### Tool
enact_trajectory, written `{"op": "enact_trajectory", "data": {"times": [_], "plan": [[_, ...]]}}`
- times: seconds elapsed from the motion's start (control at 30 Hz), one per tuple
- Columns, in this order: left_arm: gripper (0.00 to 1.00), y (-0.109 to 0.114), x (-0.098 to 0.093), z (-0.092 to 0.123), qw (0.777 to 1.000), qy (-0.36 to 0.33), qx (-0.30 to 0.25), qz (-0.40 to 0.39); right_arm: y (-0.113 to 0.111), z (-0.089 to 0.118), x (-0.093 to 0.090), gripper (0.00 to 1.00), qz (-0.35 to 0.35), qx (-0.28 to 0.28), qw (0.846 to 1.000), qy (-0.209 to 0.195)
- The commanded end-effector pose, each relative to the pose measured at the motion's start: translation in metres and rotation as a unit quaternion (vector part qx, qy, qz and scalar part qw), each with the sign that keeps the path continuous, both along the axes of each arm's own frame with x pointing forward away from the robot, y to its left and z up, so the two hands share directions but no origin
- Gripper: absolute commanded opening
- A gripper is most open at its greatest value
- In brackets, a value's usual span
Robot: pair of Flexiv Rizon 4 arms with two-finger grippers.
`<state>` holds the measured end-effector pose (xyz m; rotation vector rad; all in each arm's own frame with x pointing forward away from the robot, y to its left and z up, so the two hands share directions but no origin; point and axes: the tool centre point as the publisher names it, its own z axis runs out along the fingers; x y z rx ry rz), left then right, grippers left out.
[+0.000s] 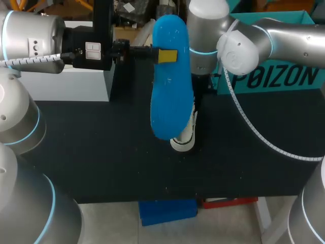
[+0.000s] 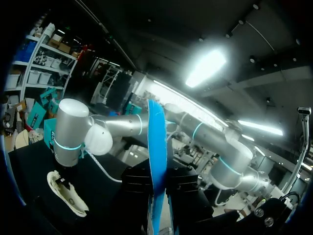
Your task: Take the shoe out of the shoebox, open the shoe tongue, remove and reinsert the insole, then place the shoe into the shoebox
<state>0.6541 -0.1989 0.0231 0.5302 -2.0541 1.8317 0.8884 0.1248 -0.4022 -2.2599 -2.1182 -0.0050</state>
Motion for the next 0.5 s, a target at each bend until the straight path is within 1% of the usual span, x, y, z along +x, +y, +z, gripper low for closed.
{"op": "enact_trajectory", "data": {"times": [0.03, 0.17, 0.2, 0.23, 0.3, 0.33, 0.37, 0.4, 0.5], "plan": [[0.0, -0.001, 0.0, 0.001, 1.0, 0.001, 0.002, 0.001, -0.003, 0.003, 0.001, 1.0, -0.006, -0.013, 1.0, -0.002], [0.0, -0.001, 0.0, 0.001, 1.0, 0.001, 0.002, 0.001, -0.007, 0.021, -0.003, 1.0, -0.012, 0.014, 1.0, -0.026], [0.0, -0.001, 0.0, 0.001, 1.0, 0.001, 0.002, 0.001, -0.008, 0.028, -0.005, 1.0, -0.016, 0.04, 0.999, -0.032], [0.0, -0.001, 0.0, 0.001, 1.0, 0.001, 0.002, 0.001, -0.01, 0.033, -0.008, 1.0, -0.016, 0.054, 0.998, -0.037], [0.0, -0.001, 0.0, 0.001, 1.0, 0.001, 0.002, 0.001, -0.009, 0.043, -0.013, 1.0, -0.015, 0.106, 0.994, -0.036], [0.0, -0.001, 0.0, 0.001, 1.0, 0.001, 0.002, 0.001, -0.01, 0.048, -0.015, 1.0, -0.015, 0.122, 0.992, -0.04], [0.0, -0.001, 0.0, 0.001, 1.0, 0.001, 0.002, 0.001, -0.009, 0.052, -0.018, 1.0, -0.013, 0.148, 0.988, -0.041], [0.0, -0.001, 0.0, 0.001, 1.0, 0.001, 0.002, 0.001, -0.009, 0.056, -0.02, 1.0, -0.006, 0.187, 0.981, -0.04], [0.0, -0.001, 0.0, 0.001, 1.0, 0.001, 0.002, 0.001, -0.004, 0.071, -0.028, 1.0, 0.024, 0.256, 0.965, -0.055]]}}
